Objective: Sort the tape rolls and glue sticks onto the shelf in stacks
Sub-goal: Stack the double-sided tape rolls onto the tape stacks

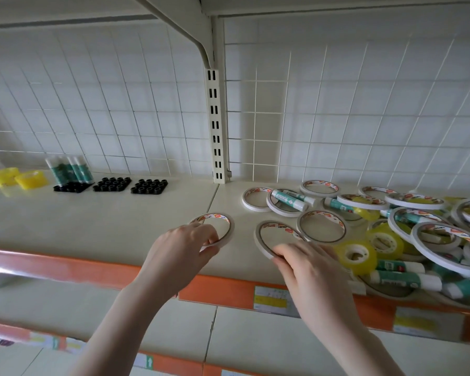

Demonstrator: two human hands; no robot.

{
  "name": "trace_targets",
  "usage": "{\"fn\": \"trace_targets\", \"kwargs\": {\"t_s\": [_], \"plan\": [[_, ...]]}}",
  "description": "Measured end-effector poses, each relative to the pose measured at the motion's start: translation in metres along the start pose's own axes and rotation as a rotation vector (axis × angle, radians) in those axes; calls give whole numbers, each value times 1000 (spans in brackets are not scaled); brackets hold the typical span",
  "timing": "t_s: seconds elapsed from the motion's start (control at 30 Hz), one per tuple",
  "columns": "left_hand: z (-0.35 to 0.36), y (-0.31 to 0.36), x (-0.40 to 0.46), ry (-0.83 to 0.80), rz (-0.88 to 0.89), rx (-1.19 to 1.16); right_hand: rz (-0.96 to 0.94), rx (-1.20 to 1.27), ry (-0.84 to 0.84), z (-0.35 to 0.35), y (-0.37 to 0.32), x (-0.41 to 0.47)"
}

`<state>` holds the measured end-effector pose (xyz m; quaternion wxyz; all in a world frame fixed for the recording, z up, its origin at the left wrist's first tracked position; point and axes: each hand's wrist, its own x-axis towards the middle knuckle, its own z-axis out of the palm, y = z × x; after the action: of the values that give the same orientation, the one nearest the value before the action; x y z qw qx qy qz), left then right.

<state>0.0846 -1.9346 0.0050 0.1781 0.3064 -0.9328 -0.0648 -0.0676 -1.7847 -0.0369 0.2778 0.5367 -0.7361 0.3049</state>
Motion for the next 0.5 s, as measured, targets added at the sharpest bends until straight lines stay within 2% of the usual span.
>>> {"fn": "trace_targets", "kwargs": {"t_s": [0.27, 0.5], "plan": [[-16, -23, -16, 40, -75, 50, -102, 12, -25, 19, -4, 12], [-42, -86, -33, 163, -73, 9, -203, 17, -58, 42, -60, 40]]}}
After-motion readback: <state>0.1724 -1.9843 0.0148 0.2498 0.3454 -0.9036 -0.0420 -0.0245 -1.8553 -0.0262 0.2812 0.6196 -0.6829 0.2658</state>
